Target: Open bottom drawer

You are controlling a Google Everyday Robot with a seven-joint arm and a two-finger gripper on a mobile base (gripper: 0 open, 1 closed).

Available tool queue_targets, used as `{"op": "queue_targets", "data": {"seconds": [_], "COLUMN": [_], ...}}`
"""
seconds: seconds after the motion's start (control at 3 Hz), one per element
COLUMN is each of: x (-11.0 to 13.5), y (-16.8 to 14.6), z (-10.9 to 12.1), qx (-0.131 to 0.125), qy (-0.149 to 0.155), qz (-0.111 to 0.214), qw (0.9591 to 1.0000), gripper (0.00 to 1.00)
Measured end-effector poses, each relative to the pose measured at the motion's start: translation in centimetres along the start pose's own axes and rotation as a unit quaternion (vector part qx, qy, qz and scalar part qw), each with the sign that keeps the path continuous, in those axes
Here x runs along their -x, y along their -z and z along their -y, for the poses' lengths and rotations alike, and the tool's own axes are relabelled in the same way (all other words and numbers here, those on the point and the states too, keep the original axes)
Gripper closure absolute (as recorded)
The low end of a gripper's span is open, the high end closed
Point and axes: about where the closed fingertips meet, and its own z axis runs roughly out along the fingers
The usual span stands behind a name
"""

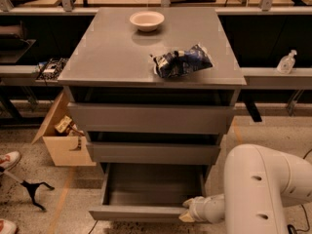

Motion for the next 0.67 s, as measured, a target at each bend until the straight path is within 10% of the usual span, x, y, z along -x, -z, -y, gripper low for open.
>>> {"op": "queue_targets", "data": {"seconds": [0.67], "x": [-1.0], "y": [0.6], "z": [-1.2], "qx": [-0.003], "qy": [-0.015], "qz": [0.006], "qw": [0.9999], "gripper": [1.0]}}
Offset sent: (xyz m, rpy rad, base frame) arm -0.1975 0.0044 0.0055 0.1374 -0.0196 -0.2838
